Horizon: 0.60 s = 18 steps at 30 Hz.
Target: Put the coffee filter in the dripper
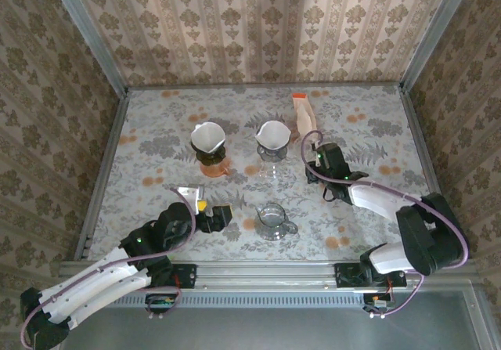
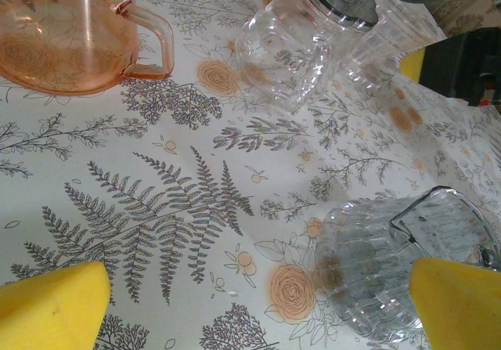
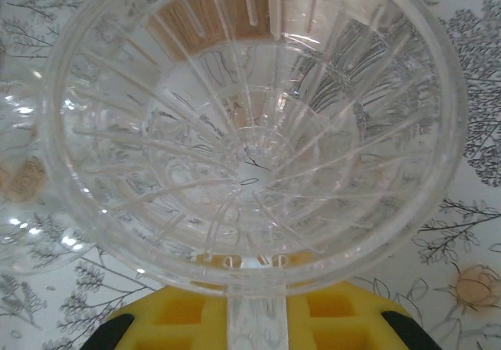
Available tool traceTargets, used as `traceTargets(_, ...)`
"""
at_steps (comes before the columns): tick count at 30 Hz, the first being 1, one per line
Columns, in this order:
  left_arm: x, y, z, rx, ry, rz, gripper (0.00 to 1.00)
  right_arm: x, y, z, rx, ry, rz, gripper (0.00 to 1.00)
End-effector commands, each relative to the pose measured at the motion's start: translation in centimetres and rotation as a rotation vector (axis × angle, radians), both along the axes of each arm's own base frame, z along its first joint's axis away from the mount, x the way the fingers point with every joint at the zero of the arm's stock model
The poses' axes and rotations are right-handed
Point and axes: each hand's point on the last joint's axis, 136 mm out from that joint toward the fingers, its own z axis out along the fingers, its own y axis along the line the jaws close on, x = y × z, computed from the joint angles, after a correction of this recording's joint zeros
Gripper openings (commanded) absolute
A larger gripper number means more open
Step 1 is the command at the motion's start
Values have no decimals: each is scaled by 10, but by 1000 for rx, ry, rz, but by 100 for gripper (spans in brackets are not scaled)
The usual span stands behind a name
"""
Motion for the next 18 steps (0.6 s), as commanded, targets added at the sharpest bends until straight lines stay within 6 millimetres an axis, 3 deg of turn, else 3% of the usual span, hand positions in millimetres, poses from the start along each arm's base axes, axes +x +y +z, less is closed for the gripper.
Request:
traceTargets(1, 3, 0, 7, -34, -8, 16, 100, -11, -17, 26, -50, -48, -91, 5)
traceTargets(4, 2, -1, 13, -46, -22, 8, 100, -35, -28, 45, -56, -72, -126, 3)
traceTargets(9, 0, -2, 38, -103, -87, -20, 100, -82, -28, 75, -10, -101, -90, 2)
traceTargets(13, -1, -2, 53, -126, -127, -32, 100, -123, -4, 92, 59, -110, 57, 1)
traceTargets(18, 0, -3, 51, -121, -124, -30, 100, -163, 35, 99, 83, -79, 282, 0)
